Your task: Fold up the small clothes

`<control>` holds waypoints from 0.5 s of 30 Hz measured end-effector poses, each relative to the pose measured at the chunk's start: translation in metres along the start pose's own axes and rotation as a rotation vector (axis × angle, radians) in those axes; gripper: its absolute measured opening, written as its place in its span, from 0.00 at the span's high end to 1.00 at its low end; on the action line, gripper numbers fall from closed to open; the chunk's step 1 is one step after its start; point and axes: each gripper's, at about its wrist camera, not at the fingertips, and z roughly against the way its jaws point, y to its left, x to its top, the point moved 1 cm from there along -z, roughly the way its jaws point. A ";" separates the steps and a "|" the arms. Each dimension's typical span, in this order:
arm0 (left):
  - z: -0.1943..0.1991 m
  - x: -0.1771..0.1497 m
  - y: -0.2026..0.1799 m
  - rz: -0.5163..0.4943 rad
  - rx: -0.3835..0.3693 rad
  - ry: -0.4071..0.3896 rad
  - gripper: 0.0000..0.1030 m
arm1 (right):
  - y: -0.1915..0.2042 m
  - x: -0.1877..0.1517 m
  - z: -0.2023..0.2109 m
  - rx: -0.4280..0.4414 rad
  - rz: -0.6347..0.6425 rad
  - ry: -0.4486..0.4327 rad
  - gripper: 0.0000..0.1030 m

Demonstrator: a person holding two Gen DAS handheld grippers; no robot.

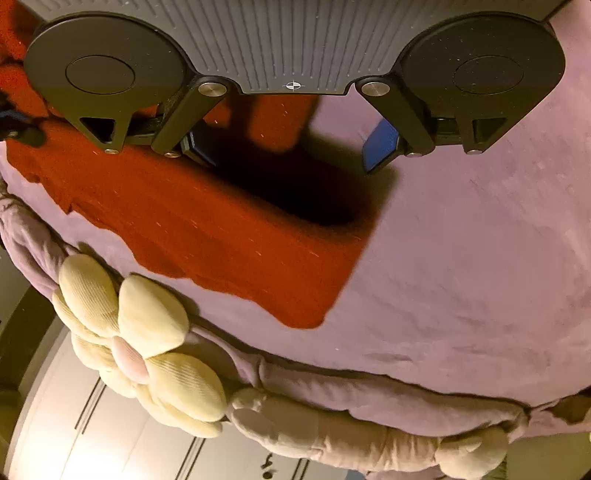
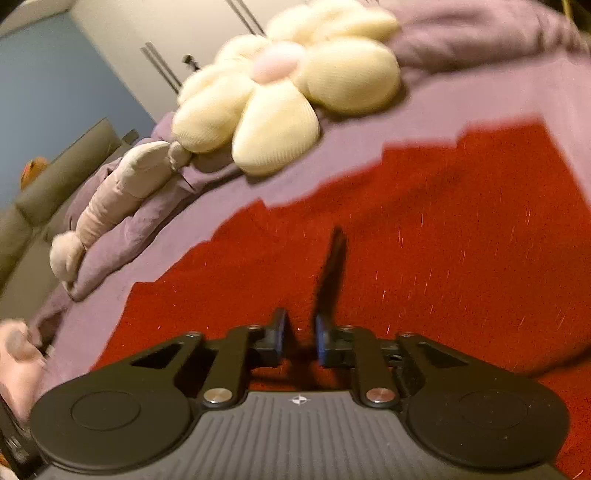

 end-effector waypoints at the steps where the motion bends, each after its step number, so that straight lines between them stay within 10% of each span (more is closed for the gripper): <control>1: 0.001 0.001 0.002 0.009 0.005 -0.004 0.16 | 0.002 0.004 0.009 -0.021 0.038 -0.040 0.88; 8: -0.004 0.007 -0.005 -0.029 -0.001 0.014 0.17 | -0.037 0.009 0.062 -0.287 0.147 -0.188 0.88; 15: -0.009 0.001 -0.024 -0.102 -0.013 0.037 0.17 | -0.104 0.002 0.049 -0.178 -0.137 -0.060 0.79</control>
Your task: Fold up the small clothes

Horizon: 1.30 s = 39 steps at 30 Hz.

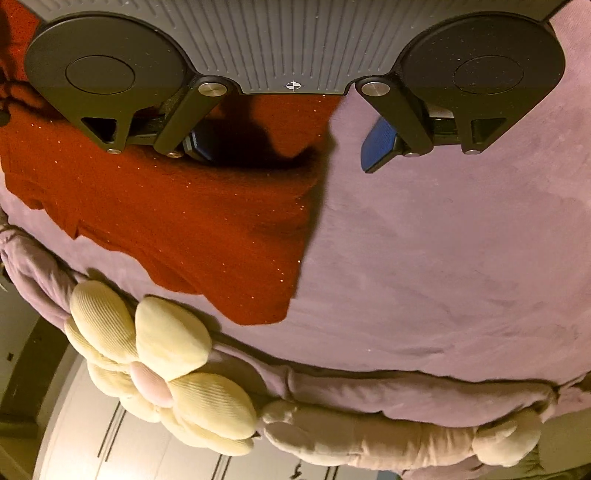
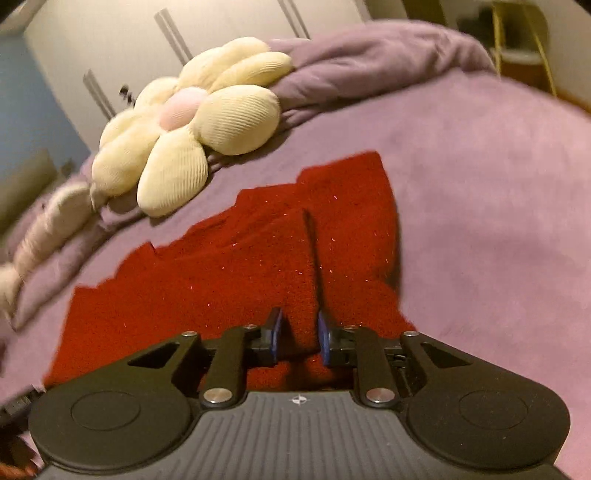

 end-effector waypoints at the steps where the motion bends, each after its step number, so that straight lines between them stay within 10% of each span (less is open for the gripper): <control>1: 0.000 0.000 0.000 0.004 0.001 0.004 0.17 | -0.004 0.001 -0.003 0.025 -0.039 0.005 0.78; 5: -0.001 0.001 -0.003 0.005 0.004 0.017 0.17 | 0.004 0.003 -0.016 0.039 -0.032 0.037 0.71; 12: 0.004 0.002 -0.010 -0.043 0.017 0.019 0.16 | 0.038 0.008 0.016 -0.148 0.291 -0.173 0.97; 20: 0.022 0.001 -0.015 -0.070 -0.020 0.030 0.16 | 0.025 0.013 0.013 -0.250 0.353 -0.179 0.97; 26: 0.051 0.011 -0.011 -0.079 -0.061 -0.010 0.15 | 0.010 0.009 0.014 -0.278 0.266 -0.160 0.89; 32: 0.044 0.022 -0.028 -0.050 -0.126 -0.005 0.13 | -0.010 -0.001 0.036 0.062 -0.110 -0.072 0.63; 39: 0.004 0.016 -0.061 -0.034 -0.136 0.081 0.13 | -0.026 0.001 -0.008 0.112 -0.360 0.022 0.68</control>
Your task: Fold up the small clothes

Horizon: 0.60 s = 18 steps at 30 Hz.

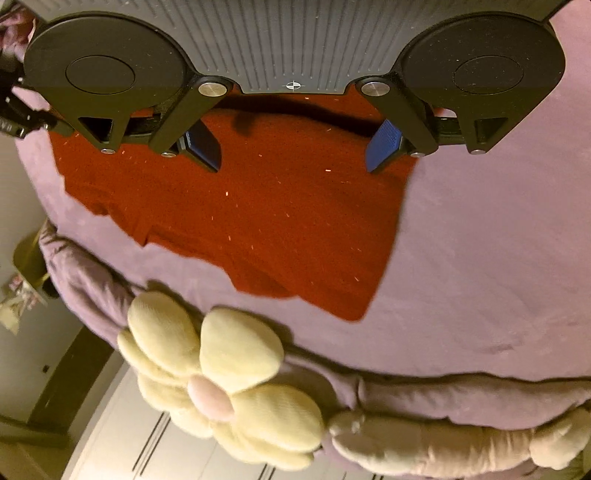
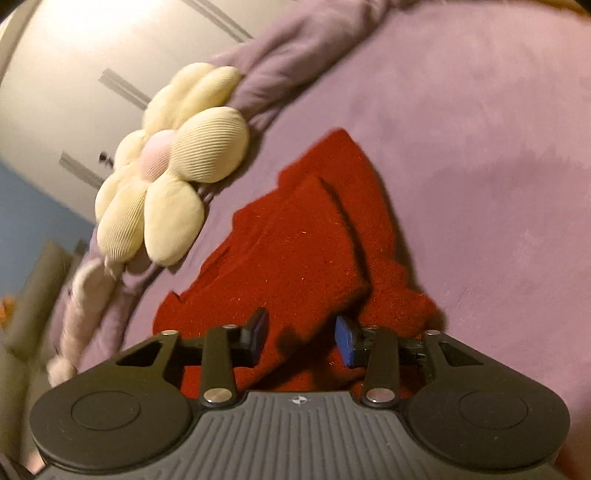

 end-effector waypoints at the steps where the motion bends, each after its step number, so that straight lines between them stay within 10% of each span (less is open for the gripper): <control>1: -0.003 -0.001 -0.003 -0.011 0.008 0.003 0.13 | -0.002 0.001 -0.004 0.013 -0.019 0.001 0.70; 3: -0.008 -0.003 -0.011 -0.042 0.025 0.005 0.13 | -0.003 0.002 -0.007 0.009 -0.006 -0.009 0.92; 18: 0.001 -0.015 -0.008 -0.080 0.001 0.027 0.12 | 0.001 -0.007 0.011 -0.088 0.236 -0.004 0.85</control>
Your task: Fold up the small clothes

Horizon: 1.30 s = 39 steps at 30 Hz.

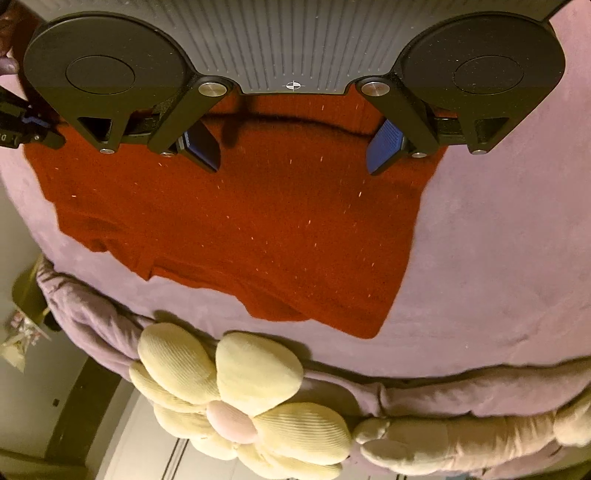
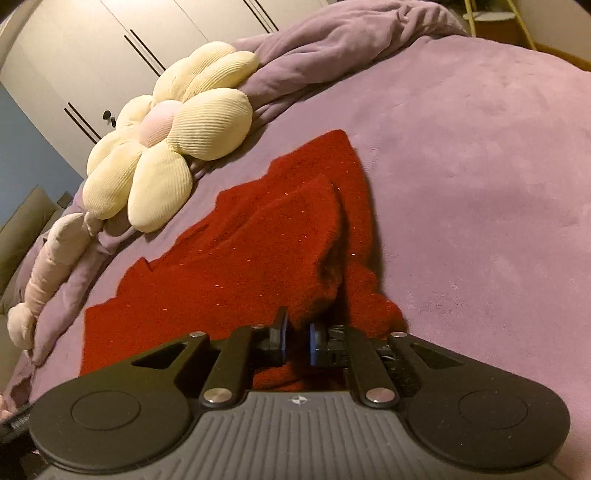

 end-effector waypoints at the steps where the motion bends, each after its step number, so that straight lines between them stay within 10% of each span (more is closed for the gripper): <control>1: 0.003 -0.002 0.005 0.022 -0.016 0.015 0.12 | 0.001 0.002 0.007 0.001 -0.008 0.003 0.84; 5: 0.008 -0.009 0.022 0.104 -0.054 0.046 0.12 | 0.005 0.003 0.041 0.008 0.018 -0.053 0.67; 13: 0.003 -0.006 0.020 0.118 -0.033 0.045 0.12 | 0.026 0.015 0.035 -0.014 0.129 -0.085 0.66; 18: -0.002 -0.006 0.006 0.061 -0.023 0.043 0.12 | 0.039 -0.011 -0.018 -0.136 0.343 -0.011 0.95; 33: -0.006 -0.002 0.012 0.009 -0.013 0.045 0.09 | 0.045 0.019 -0.038 -0.191 0.460 -0.031 1.00; 39: 0.021 0.025 -0.002 0.000 -0.059 -0.069 0.08 | 0.077 0.013 -0.008 -0.101 0.484 -0.102 0.81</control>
